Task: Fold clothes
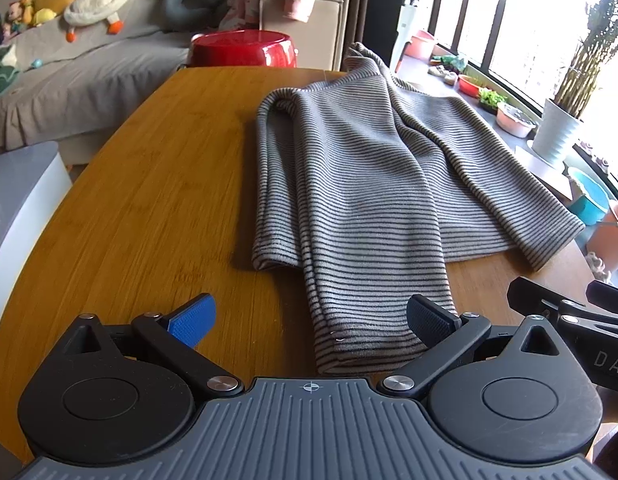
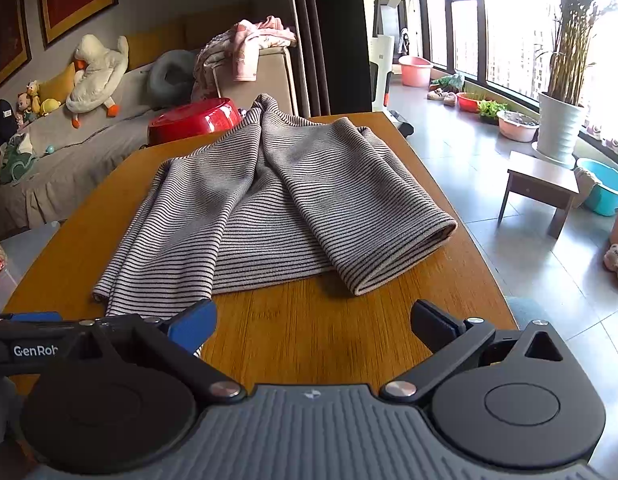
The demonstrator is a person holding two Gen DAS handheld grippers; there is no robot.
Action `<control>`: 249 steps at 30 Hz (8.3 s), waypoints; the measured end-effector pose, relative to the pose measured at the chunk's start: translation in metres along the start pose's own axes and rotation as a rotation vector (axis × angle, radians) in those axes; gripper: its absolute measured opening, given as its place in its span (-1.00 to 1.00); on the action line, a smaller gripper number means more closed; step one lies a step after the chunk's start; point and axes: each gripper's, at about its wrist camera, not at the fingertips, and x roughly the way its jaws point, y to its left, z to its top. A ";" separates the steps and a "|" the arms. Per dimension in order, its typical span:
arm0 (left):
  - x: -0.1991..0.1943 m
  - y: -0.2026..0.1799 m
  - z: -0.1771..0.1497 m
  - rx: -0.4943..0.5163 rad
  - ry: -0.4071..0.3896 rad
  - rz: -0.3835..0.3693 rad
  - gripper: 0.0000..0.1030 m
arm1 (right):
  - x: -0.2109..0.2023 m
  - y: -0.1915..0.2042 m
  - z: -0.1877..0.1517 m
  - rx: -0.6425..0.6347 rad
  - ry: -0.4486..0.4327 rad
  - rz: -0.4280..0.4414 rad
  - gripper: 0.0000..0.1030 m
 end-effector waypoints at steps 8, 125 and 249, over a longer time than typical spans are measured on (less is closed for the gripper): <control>0.003 0.002 -0.004 0.002 0.008 0.000 1.00 | 0.001 0.003 -0.001 0.000 0.001 -0.005 1.00; 0.044 0.015 0.026 0.202 -0.066 -0.289 0.54 | 0.032 -0.049 0.017 0.109 0.095 0.395 1.00; 0.094 0.078 0.070 0.057 -0.044 -0.586 0.97 | 0.100 0.047 0.252 -0.073 -0.202 0.305 -0.82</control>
